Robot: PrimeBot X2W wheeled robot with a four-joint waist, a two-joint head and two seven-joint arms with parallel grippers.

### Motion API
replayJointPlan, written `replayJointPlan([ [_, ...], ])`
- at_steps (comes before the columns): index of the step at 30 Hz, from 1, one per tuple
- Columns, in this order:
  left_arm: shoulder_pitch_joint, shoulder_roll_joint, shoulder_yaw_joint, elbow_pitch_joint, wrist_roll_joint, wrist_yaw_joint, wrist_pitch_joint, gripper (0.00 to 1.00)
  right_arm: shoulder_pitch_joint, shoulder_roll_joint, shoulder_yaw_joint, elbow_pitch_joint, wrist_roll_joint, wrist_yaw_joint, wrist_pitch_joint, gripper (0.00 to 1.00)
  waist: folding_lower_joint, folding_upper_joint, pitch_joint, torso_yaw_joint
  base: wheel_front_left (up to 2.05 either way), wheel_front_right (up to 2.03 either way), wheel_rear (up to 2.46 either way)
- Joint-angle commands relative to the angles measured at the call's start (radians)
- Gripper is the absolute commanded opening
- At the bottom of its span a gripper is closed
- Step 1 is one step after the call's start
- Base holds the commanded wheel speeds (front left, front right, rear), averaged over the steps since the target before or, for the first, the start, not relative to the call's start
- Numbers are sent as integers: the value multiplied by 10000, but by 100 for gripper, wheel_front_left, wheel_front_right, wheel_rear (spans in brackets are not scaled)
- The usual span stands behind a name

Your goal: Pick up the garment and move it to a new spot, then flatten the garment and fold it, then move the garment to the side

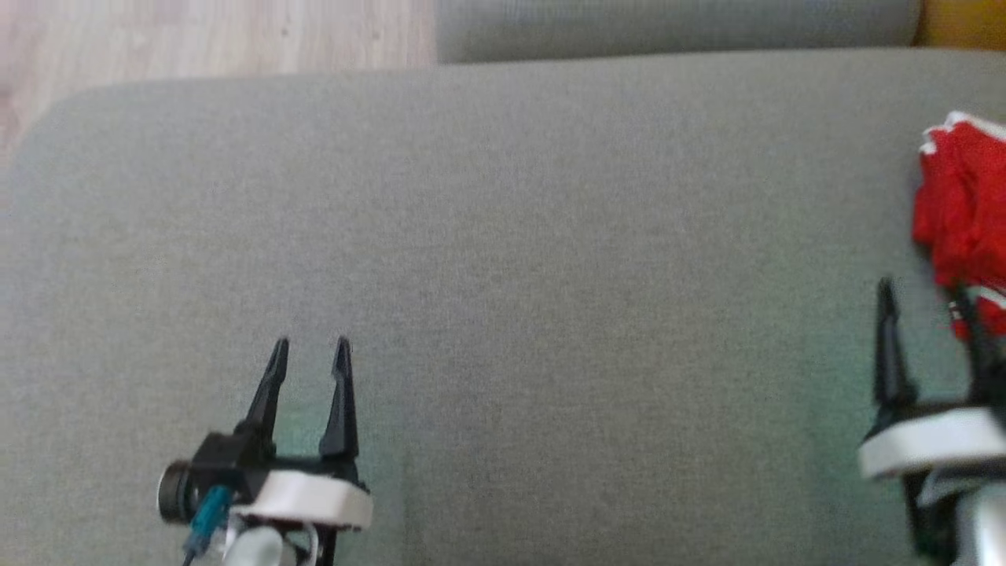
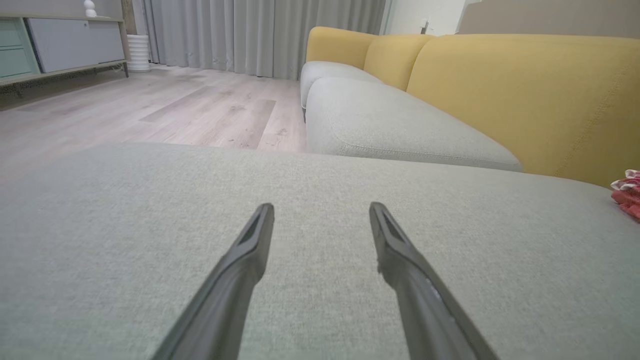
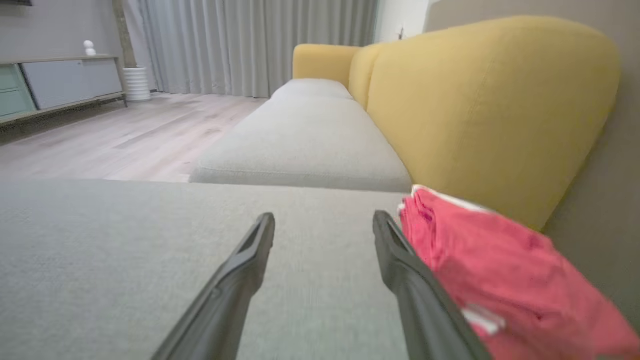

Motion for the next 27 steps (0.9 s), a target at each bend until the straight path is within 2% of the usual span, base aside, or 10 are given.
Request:
replayJointPlan([
  [1, 22, 85, 467, -208, 124, 45, -95, 100, 207, 161, 225, -80, -236, -7, -370, 100, 3, -1, -520, 28, 0, 0, 0],
  [4, 320, 85, 608, -183, 165, 66, -95, 100, 663, 622, 412, 350, -568, -7, -717, 100, 3, -1, -836, -20, 0, 0, 0],
  [9, 664, 71, 735, -110, 218, 119, -95, 100, 1102, 952, 526, 834, -823, -7, -1045, 100, 3, -1, -1149, -44, 0, 0, 0],
  [20, 700, 46, 917, 59, 464, 403, -95, 100, 1104, 1035, 607, 1093, -774, -7, -1235, 100, 3, -1, -1272, 173, 0, 0, 0],
  [27, 636, 37, 865, 44, 429, 192, -95, 100, 1026, 1036, 728, 969, -627, -7, -1242, 100, 3, -1, -1210, 300, 0, 0, 0],
])
